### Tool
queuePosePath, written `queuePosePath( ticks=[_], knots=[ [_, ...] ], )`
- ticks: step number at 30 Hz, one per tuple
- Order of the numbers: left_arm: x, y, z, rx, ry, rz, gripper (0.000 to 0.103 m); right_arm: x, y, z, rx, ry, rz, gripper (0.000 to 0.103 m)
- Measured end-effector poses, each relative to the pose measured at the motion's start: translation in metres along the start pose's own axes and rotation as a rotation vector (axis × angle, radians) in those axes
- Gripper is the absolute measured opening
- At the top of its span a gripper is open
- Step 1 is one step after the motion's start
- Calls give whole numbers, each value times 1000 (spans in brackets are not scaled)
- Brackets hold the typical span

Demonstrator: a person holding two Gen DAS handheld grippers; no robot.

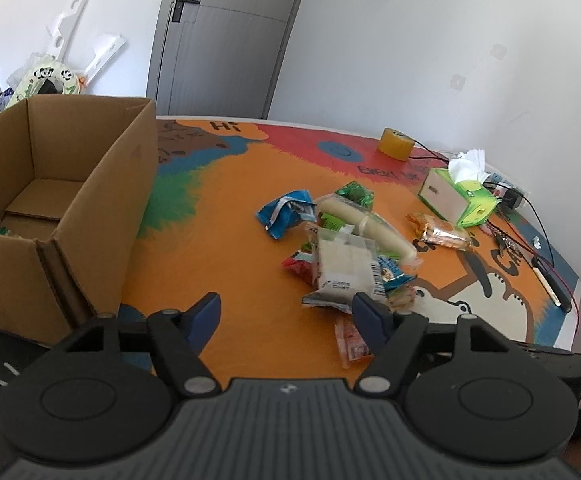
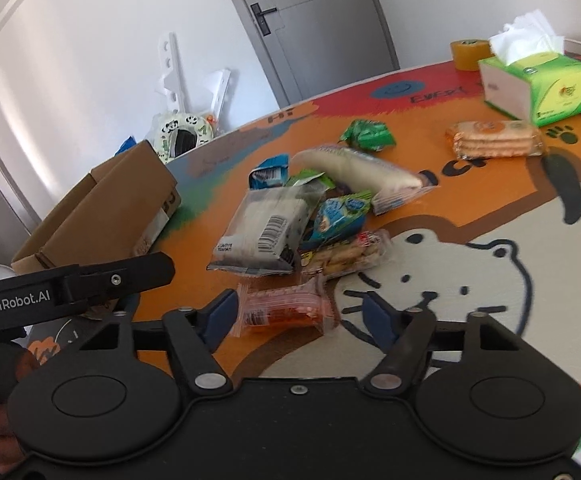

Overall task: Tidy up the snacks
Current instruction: 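Grasp the red candy bag with the right tool while the left tool grasps the white bread pack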

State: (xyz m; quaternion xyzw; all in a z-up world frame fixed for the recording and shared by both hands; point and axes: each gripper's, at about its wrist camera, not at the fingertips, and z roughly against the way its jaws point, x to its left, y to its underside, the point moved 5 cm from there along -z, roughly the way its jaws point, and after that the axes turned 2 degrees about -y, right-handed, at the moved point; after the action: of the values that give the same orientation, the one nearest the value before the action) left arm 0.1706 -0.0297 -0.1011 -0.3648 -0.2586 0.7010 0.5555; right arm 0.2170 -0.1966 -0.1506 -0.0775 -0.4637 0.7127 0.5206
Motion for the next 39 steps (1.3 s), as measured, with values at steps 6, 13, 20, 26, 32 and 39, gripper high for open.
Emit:
queuePosePath(
  ticks=[6,13,20,26,32,39],
  knots=[
    [-2,0,-10,17,4,-5,72,-1,-1,-3,-8,-10,12,36],
    [-16,0,-23,40,14,-33,72,-11,-1,6,-21,-19,-10,26],
    [-35,-1,-33,45,23,-72,74,-33,-2,22,-57,6,-53,23],
    [-52,-1,-46,55,24,-99,75,-62,-5,37,-97,62,-110,23],
    [-61,3,-59,69,9,-110,76,-84,-5,49,-128,112,-153,23],
    [-66,7,-69,74,-3,-114,76,-96,-5,57,-149,144,-188,23]
  ],
)
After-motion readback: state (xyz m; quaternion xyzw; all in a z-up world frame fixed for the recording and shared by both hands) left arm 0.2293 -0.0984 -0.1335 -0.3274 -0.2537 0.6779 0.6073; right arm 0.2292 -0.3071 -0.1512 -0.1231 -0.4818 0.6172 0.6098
